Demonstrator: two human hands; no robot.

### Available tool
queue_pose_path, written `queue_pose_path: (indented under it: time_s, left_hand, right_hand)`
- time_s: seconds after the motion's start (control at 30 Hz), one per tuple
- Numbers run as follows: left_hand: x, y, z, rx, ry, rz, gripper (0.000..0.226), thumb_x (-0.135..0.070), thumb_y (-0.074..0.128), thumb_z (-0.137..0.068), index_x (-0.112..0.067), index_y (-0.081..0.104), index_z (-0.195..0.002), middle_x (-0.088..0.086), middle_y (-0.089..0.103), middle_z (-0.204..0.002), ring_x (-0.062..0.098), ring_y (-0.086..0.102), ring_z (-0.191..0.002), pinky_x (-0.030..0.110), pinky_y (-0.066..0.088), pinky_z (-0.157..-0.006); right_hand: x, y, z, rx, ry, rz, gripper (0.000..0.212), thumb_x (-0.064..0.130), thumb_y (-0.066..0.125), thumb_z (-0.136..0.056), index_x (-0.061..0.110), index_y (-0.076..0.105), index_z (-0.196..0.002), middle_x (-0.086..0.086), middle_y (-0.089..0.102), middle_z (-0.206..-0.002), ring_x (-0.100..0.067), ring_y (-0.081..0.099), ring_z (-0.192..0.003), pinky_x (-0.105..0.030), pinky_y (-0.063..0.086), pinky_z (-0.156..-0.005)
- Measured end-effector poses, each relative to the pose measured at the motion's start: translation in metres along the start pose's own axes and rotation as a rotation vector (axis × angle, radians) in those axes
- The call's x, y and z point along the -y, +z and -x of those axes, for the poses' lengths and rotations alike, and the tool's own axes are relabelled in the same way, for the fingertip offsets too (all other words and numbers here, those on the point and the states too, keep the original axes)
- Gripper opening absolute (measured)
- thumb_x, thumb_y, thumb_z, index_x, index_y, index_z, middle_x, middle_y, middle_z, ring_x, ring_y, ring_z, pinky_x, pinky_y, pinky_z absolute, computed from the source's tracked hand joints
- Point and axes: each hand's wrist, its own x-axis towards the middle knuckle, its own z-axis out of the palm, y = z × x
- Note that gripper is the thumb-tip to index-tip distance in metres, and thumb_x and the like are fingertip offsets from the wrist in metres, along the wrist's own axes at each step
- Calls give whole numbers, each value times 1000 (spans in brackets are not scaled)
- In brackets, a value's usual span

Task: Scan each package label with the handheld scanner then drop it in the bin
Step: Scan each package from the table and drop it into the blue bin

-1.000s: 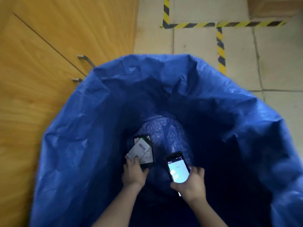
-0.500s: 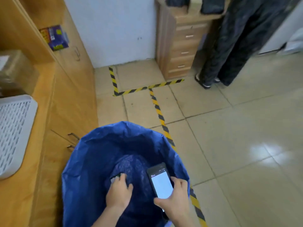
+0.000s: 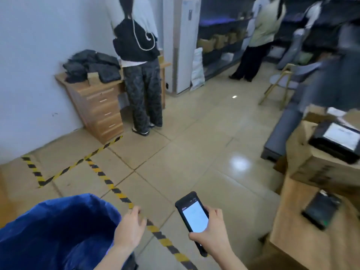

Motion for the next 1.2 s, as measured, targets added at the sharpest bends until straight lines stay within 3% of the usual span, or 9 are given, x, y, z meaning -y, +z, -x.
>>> queue_pose_path:
  time_s: [0.2, 0.33, 0.5, 0.63, 0.7, 0.8, 0.93, 1.03, 1.2]
  left_hand:
    - [-169, 77, 45, 146, 376, -10, 25, -30, 58, -93, -27, 54, -117, -12, 59, -97, 6, 55, -89, 21, 43, -75]
    - [-266, 132, 78, 270, 605, -88, 31, -29, 60, -89, -24, 55, -119, -7, 61, -99, 12, 59, -99, 23, 43, -85]
    - [-363, 187, 122, 405, 729, -153, 33, -41, 59, -89, -32, 49, -119, -13, 53, -95, 5, 53, -87, 20, 41, -69]
    - [-427, 234, 149, 499, 781, -159, 38, -49, 64, -85, -38, 47, -117, -17, 51, -103, 2, 52, -90, 17, 42, -68]
    - [-458, 260, 161, 554, 789, -132, 42, -55, 64, -83, -40, 47, -118, -19, 51, -106, 0, 52, -91, 15, 40, -66]
    - [-502, 307, 182, 651, 758, -49, 50, -61, 63, -81, -39, 46, -123, -15, 54, -109, 2, 54, -91, 14, 42, -67]
    - [-553, 368, 210, 780, 649, 59, 70, -63, 66, -79, -35, 35, -135, -5, 53, -132, 14, 56, -113, 28, 50, -90]
    - [-579, 395, 220, 868, 517, 167, 87, -58, 72, -76, -27, 26, -144, -1, 50, -141, 22, 53, -124, 36, 45, -101]
    - [-604, 425, 223, 895, 337, 215, 95, -40, 81, -75, -15, 22, -145, 6, 54, -137, 27, 55, -122, 33, 43, -99]
  right_hand:
    - [-93, -151, 65, -236, 145, 42, 73, 38, 77, -45, 33, 37, -106, 15, 34, -101, -2, 44, -88, -13, 45, -63]
    - [-159, -223, 116, -380, 306, 6, 76, 41, 80, -47, 31, 33, -106, 12, 33, -104, -5, 43, -91, -11, 43, -60]
    - [-229, -281, 167, -568, 538, -37, 84, 44, 84, -46, 33, 31, -110, 12, 30, -109, -5, 38, -96, -6, 35, -58]
    - [-278, -315, 194, -641, 653, -65, 84, 48, 82, -41, 34, 34, -108, 12, 35, -110, -4, 39, -87, -6, 34, -56]
    - [-300, -335, 202, -653, 701, -64, 85, 50, 80, -42, 32, 35, -111, 11, 35, -112, -6, 40, -88, -7, 37, -59]
    - [-328, -368, 208, -662, 755, -42, 80, 50, 81, -45, 32, 34, -108, 12, 34, -109, -5, 41, -85, -8, 36, -52]
    - [-366, -417, 209, -660, 819, -15, 83, 48, 83, -48, 29, 36, -114, 11, 34, -109, -6, 42, -92, -10, 35, -50]
    - [-387, -446, 213, -616, 832, 9, 83, 42, 79, -49, 24, 40, -120, 10, 33, -107, -5, 47, -86, -14, 37, -50]
    - [-417, -483, 206, -616, 839, -10, 83, 40, 74, -47, 24, 42, -122, 12, 34, -104, -2, 49, -78, -15, 38, -51]
